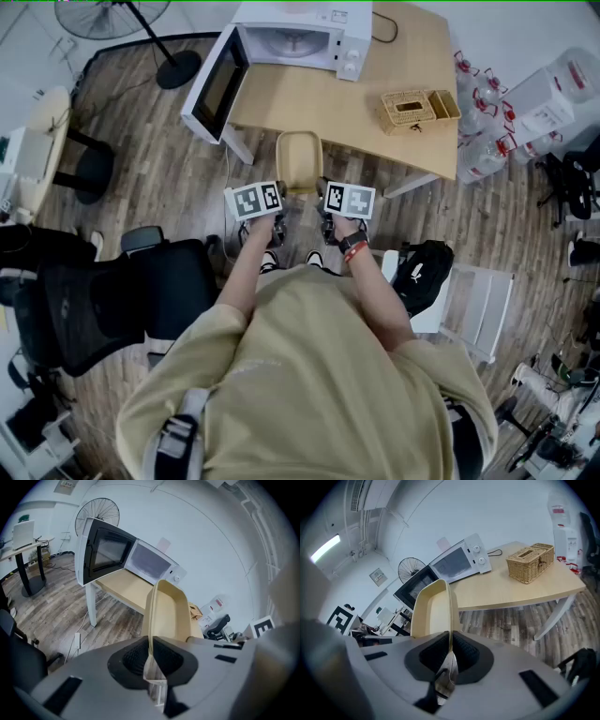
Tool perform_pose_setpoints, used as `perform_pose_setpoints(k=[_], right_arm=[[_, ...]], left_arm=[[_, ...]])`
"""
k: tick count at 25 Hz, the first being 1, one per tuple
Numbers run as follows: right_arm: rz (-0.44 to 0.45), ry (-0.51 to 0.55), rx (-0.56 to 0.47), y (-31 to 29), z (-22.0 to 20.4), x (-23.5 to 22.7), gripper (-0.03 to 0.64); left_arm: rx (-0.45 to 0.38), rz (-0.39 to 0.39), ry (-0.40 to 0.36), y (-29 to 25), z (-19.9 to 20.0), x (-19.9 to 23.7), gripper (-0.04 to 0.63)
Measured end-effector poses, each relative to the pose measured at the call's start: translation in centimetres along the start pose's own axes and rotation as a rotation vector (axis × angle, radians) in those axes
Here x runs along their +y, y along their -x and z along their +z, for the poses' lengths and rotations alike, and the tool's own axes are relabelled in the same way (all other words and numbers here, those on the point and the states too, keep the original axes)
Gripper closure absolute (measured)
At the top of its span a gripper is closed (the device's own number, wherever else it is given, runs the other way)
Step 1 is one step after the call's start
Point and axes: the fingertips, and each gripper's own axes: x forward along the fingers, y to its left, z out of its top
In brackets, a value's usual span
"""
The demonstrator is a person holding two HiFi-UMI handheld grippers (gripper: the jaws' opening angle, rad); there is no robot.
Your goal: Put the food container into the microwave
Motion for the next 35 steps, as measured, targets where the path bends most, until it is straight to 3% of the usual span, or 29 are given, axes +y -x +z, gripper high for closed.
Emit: perform_pose_setpoints(k=[9, 19, 23, 28, 35], right_arm=[[0.016, -0.015, 0.003, 1.5, -0.6, -3.2, 0.571], [0.042, -0.002, 0.018, -1.9, 0.6, -1.7, 0.572], [0.024, 0.034, 0.04, -4.1, 2.2, -1.2, 0.574], [-0.008, 0.051, 0.002, -6.3, 7.3, -0.7, 0.574], [-0.027, -0.014, -0.011, -10.0, 11.7, 0.3, 0.574]], left_arm=[[0.007, 0.024, 0.007, -1.4, -2.1, -2.5, 0.549], [-0.012, 0.051, 0.053, -1.7, -0.1, 0.1, 0.549], [-0.004, 0.045, 0.069, -3.0, 2.2, 1.5, 0.549], [-0.009, 0.013, 0.053, -4.9, 7.5, 1.5, 0.549], [0.001, -0.017, 0.046, -6.8, 13.6, 2.8, 0.549]])
